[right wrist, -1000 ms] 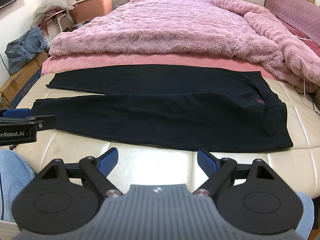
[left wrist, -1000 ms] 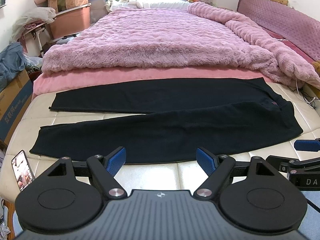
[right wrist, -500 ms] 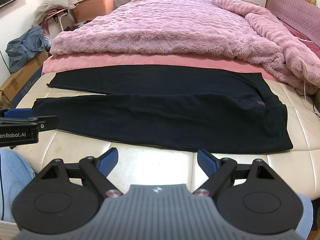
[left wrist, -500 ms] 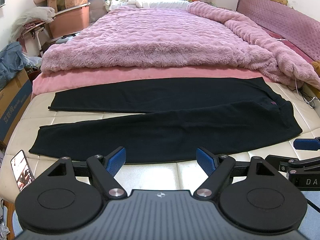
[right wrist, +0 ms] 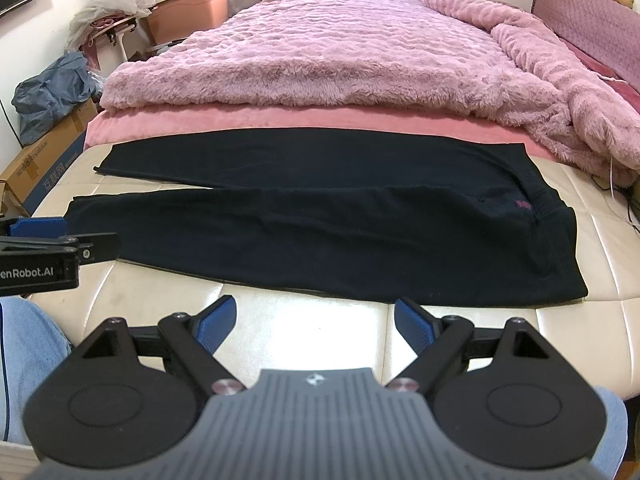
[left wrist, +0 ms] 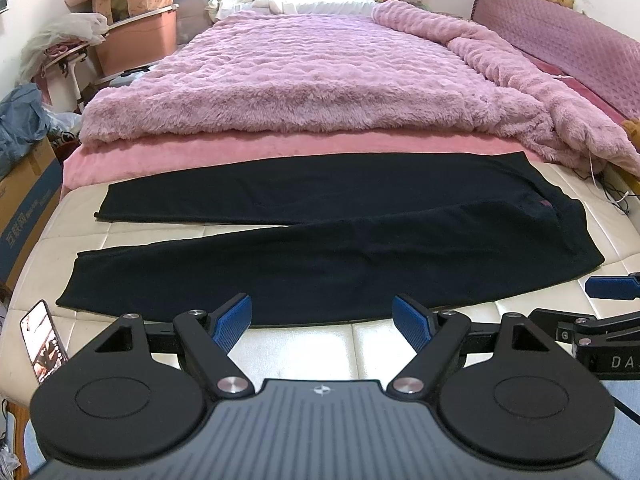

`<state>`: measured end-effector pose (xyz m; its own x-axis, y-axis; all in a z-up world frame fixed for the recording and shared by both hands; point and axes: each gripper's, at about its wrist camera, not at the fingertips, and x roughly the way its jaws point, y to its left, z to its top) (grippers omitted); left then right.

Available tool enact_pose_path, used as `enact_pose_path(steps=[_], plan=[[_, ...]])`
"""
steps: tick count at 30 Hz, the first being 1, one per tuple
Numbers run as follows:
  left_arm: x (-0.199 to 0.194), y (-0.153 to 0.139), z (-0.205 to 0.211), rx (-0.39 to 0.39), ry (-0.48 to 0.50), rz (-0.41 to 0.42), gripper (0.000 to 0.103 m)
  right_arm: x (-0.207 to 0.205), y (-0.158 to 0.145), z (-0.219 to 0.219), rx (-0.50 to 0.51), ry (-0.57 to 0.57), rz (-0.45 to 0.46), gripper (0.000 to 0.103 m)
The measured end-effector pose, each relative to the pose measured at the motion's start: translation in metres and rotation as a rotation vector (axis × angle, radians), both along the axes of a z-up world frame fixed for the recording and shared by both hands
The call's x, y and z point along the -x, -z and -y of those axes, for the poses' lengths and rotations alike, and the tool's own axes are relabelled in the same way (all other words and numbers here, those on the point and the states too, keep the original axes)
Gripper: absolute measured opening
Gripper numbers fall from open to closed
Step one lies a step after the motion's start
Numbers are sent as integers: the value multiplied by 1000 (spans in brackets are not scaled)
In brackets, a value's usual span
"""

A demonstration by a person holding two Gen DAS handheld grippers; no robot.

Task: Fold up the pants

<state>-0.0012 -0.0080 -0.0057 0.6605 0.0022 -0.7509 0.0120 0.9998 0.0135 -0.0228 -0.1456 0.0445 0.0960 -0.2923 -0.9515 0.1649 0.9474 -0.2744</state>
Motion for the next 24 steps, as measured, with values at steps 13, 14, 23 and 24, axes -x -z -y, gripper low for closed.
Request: enact_pose_path(steps=[13, 14, 23, 24], plan=[[0, 3, -1, 4, 1, -5, 94, -2, 2, 4, -4, 9, -9, 82], [-1, 3, -2, 4, 1, -7, 94, -2, 2, 4, -4, 10, -9, 82], [-3, 5, -5, 12, 3, -15, 94, -3, 3, 5, -6, 12, -13, 82], [-3, 5, -5, 13, 3, -17, 94, -3, 4, 5, -6, 13, -13, 82]])
